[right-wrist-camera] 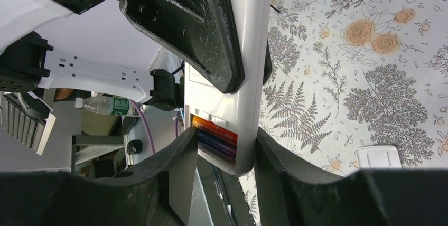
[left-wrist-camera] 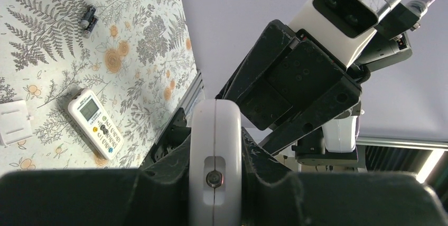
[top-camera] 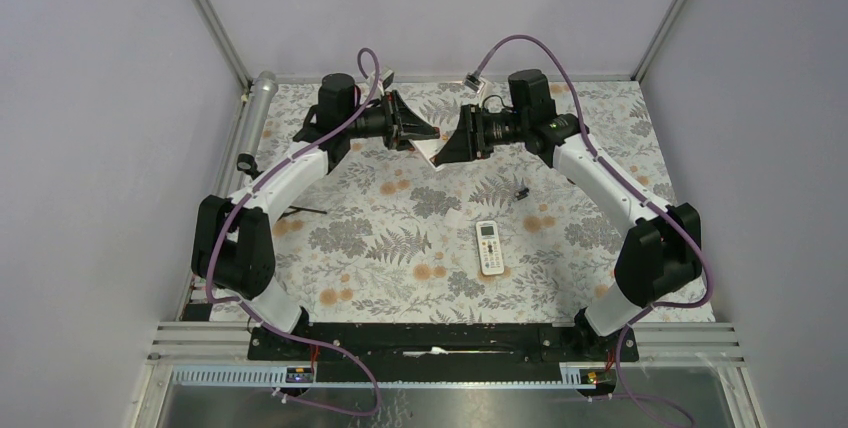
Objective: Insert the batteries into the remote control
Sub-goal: Load the battery into the remote control, then pick up the battery cover at the center of the board.
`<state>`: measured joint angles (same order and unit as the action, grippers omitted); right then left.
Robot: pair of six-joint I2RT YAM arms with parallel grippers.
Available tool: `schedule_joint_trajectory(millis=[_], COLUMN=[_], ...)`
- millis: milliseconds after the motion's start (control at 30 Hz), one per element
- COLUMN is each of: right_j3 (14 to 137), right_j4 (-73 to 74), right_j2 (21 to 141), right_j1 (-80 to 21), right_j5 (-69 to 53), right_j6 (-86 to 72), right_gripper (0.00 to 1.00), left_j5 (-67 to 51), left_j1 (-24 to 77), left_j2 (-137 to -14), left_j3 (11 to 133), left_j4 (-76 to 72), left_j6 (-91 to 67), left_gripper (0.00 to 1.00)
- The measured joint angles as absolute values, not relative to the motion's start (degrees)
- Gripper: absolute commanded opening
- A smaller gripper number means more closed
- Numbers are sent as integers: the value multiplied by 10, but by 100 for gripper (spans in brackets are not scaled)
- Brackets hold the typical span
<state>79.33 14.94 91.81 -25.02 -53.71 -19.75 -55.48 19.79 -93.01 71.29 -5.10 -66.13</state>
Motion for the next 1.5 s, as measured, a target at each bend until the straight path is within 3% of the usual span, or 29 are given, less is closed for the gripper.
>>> schedule_joint_trajectory(millis=[133, 267, 433, 600, 867, 1000, 1100, 1333, 1500], right_j3=[793, 786, 712, 665, 662, 663, 700, 741, 792], right_j4=[138, 85, -20, -31, 112, 153, 193, 262, 298], right_j2=[918, 913, 861, 826, 826, 847, 906, 1009, 1065], right_j1=[-250, -240, -170, -103, -123, -222, -279, -323, -349], right_j5=[-543, -547, -516, -460, -292, -203, -153, -51, -36], right_j6=[-208, -255, -358, -402, -262, -207, -233, -359, -418], right_gripper=[80, 97, 100, 100, 86, 60, 49, 49, 42], left_j5=[-557, -558, -557, -556, -505, -444, -376, -249, -222], left_j1=[196, 187, 160, 155, 158, 158, 158, 157, 156], left_j2=[-930, -929, -922, -899, -850, -818, -788, -701, -676], left_j3=[713, 698, 678, 687, 722, 722, 721, 706, 700], left_j4=[-60, -101, -140, -107, -11, 19, 49, 62, 55], left_j6=[-666, -677, -660, -587, -464, -428, -402, -373, -369], left_gripper=[0, 0, 0, 0, 0, 0, 0, 0, 0])
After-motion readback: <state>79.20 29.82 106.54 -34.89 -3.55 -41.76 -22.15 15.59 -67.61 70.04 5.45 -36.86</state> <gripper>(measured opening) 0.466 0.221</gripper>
